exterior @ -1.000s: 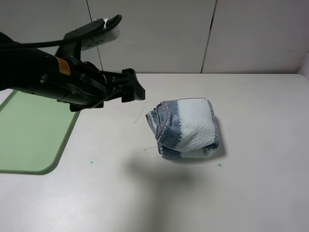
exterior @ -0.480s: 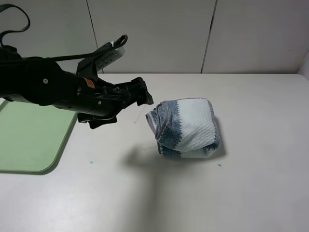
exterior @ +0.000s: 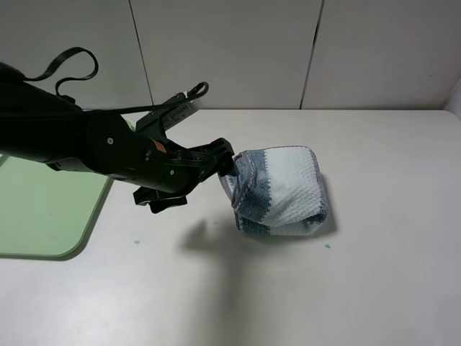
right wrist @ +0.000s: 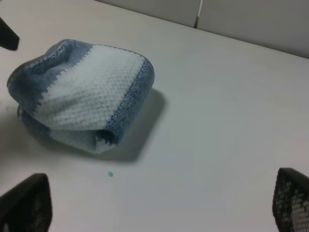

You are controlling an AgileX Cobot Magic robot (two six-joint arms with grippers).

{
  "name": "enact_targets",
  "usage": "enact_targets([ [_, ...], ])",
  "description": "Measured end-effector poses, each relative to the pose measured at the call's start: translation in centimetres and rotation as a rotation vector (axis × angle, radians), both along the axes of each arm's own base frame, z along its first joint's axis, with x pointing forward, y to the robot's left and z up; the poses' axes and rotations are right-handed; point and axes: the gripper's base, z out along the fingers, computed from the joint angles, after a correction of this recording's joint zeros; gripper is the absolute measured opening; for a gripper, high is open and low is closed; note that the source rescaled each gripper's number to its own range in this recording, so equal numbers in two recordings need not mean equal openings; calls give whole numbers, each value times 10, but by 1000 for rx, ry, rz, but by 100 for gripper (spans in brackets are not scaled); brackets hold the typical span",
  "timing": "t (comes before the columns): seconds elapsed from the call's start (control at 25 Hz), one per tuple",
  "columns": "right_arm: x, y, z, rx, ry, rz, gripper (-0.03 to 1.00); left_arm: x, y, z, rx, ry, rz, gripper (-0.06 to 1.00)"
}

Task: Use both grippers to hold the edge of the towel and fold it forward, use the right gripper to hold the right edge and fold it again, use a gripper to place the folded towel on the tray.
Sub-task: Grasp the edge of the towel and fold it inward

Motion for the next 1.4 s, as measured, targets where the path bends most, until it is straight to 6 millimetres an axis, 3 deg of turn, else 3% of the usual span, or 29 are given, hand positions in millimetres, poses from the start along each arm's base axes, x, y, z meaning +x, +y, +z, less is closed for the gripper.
enact_targets([
  [0.4,0,0,0,1,0,1,100,11,-26,-13,4,18,-29,99],
  [1.08,0,1,0,6,2,4,100,24,-48,-48,36,74,-31,99],
  [1.4,0,1,0,6,2,5,100,30,-59,-52,28,59,-38,95],
])
